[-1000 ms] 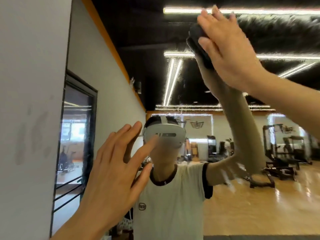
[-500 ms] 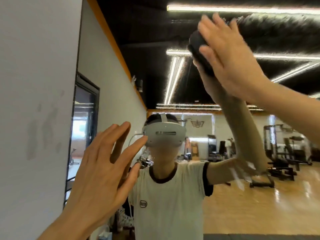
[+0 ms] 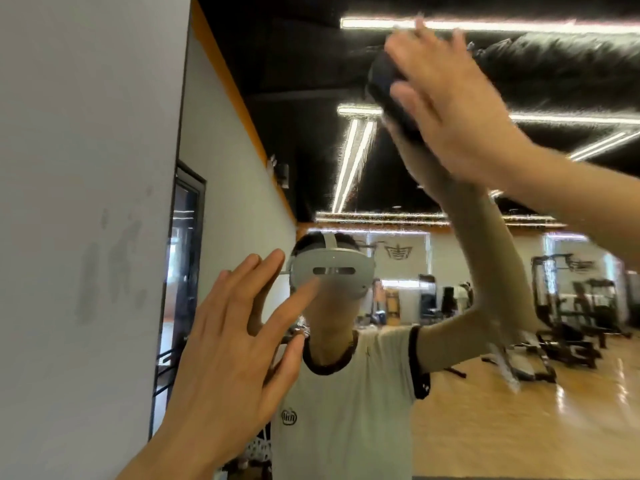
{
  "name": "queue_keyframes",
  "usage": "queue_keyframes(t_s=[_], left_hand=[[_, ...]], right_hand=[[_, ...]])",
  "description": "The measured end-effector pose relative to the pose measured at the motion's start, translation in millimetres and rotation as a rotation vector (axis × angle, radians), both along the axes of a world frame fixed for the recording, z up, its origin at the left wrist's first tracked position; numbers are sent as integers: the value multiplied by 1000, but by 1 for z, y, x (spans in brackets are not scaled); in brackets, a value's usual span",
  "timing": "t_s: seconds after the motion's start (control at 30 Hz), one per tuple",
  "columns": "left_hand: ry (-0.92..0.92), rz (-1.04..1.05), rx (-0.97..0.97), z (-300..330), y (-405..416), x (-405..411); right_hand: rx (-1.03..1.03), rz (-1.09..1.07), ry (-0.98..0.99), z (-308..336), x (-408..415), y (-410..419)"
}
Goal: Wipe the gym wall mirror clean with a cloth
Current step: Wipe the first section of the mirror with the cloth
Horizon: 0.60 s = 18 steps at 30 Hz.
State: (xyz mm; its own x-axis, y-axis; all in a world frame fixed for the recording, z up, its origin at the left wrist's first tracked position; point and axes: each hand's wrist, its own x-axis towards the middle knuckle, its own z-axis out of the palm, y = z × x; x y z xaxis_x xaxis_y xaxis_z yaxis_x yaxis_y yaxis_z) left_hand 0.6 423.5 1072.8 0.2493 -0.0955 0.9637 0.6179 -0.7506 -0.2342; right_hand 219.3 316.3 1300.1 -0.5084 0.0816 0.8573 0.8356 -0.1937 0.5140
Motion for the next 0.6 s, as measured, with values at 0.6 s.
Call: queue_keyframes(t_s=[0.6], left_hand=[[1,-37,14,-2,-2,-4]], right_hand=[[-32,80,83,2,-43,18]])
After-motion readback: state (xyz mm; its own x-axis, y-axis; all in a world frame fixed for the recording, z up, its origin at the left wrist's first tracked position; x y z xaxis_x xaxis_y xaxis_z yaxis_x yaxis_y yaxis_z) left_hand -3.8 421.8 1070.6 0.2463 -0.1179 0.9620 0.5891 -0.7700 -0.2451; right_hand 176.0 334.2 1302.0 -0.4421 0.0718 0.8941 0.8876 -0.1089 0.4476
